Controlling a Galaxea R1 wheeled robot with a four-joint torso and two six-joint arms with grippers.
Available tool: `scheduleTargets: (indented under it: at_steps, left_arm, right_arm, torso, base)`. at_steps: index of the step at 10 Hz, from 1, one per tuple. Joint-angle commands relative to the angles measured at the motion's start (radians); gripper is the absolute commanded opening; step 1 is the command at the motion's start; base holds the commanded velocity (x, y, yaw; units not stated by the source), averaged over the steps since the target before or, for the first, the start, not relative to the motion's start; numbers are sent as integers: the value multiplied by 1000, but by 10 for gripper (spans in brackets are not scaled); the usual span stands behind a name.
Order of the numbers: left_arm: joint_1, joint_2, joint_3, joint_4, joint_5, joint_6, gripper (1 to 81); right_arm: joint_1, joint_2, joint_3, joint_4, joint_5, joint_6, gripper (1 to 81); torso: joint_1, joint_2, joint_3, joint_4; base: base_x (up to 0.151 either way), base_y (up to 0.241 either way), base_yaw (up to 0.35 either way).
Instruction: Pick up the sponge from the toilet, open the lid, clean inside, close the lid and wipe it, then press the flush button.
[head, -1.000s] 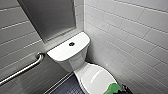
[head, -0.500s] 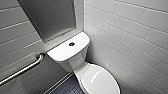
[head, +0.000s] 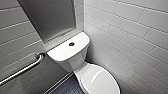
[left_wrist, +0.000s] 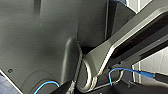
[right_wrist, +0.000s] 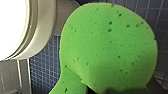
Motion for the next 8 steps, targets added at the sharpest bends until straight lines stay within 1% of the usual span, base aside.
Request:
scheduleTargets:
  at_steps: [1, 3, 4, 6, 8]
  left_arm:
    - [12, -16, 22, 10, 66, 5, 811]
    - [12, -15, 24, 10, 65, 5, 811]
    - [12, -15, 24, 10, 65, 5, 811]
    - [12, -9, 22, 10, 65, 5, 811]
    - [10, -6, 22, 10, 66, 4, 811]
  right_arm:
    - [85, -191, 296, -13, 5, -24, 10]
    - [131, -232, 373, -21, -7, -41, 10]
    - [156, -247, 391, -22, -29, -42, 10]
    - [237, -251, 402, -24, -100, -42, 10]
    - [352, -234, 399, -24, -187, -41, 10]
  torso:
    - [0, 0, 0, 0]
    - [0, 0, 0, 0]
    - [0, 0, 0, 0]
    - [0, 0, 0, 0]
    - [0, 0, 0, 0]
  base:
    - [0, 0, 0]
    - [0, 0, 0]
    - [0, 0, 0]
    - [0, 0, 0]
    - [0, 0, 0]
